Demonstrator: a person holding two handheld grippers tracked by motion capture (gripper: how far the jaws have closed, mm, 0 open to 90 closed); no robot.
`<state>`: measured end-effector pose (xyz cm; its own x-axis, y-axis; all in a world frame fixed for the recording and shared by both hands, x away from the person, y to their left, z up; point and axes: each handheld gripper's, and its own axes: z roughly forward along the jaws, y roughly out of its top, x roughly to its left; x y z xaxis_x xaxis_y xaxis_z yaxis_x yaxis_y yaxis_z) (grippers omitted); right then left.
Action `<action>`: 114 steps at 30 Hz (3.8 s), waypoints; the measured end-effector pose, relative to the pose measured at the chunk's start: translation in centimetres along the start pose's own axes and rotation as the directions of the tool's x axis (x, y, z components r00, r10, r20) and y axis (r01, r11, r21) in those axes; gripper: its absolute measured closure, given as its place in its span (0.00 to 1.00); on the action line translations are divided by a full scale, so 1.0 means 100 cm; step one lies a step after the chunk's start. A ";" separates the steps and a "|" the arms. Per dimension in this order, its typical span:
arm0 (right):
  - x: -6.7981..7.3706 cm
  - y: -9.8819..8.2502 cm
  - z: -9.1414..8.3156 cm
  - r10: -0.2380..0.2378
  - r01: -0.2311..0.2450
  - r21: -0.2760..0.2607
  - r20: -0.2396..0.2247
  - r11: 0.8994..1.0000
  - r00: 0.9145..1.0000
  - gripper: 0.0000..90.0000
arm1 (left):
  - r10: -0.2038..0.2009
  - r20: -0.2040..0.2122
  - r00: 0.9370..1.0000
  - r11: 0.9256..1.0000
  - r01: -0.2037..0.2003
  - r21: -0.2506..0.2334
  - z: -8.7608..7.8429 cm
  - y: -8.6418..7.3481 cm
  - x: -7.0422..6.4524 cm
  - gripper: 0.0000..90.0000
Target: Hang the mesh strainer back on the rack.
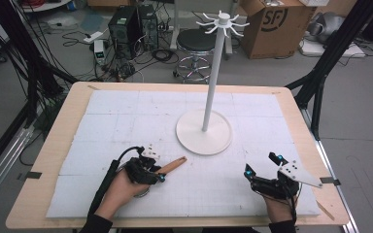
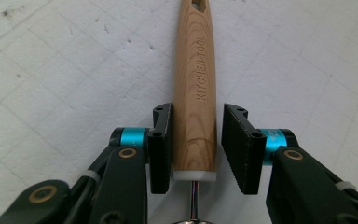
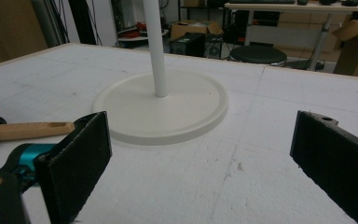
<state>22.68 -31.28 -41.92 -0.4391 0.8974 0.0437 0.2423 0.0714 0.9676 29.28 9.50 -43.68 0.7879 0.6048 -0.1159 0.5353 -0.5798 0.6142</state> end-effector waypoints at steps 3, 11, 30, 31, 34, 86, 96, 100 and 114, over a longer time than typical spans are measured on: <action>0.000 0.000 0.000 0.000 0.000 0.001 -0.002 1.000 1.000 0.05 | 0.027 -0.029 0.999 0.999 -0.025 0.047 0.002 0.007 -0.004 0.71; -0.001 0.000 -0.001 0.020 -0.020 -0.001 -0.001 1.000 1.000 0.05 | 0.024 -0.056 0.998 0.996 -0.019 0.089 0.004 0.012 -0.008 0.71; -0.001 0.000 -0.001 0.016 -0.016 -0.001 0.001 1.000 1.000 0.05 | 0.135 -0.091 0.987 0.974 -0.115 0.197 0.008 0.026 -0.017 0.77; -0.001 0.000 -0.001 0.020 -0.020 0.001 -0.002 1.000 1.000 0.05 | 0.128 -0.088 0.988 0.978 -0.111 0.178 0.008 0.023 -0.016 0.77; -0.001 0.000 -0.001 0.017 -0.017 -0.002 0.000 1.000 1.000 0.05 | 0.100 -0.065 0.993 0.987 -0.090 0.136 0.005 0.018 -0.012 0.77; -0.008 -0.004 0.006 0.058 -0.058 0.002 -0.030 0.998 0.998 0.05 | 0.011 0.145 0.989 0.660 0.102 -0.745 -0.093 0.068 0.021 0.77; -0.010 -0.003 0.003 0.046 -0.047 -0.015 -0.024 0.999 0.999 0.05 | 0.054 0.095 0.994 0.538 0.051 -0.841 -0.100 0.100 0.014 0.77; -0.009 -0.002 0.003 0.050 -0.051 -0.020 -0.029 0.999 0.998 0.05 | 0.058 0.111 0.992 0.529 0.064 -0.846 -0.098 0.110 0.014 0.77; -0.007 -0.002 0.004 0.040 -0.041 -0.018 -0.051 0.999 0.998 0.05 | 0.102 0.108 0.989 0.474 0.047 -0.879 -0.100 0.149 0.013 0.77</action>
<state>23.31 -31.77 -42.28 -0.4724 0.8763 0.0946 0.2444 0.0272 0.9693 35.22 7.08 -26.82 0.8666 0.4799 -0.1365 0.0237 0.2337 0.9720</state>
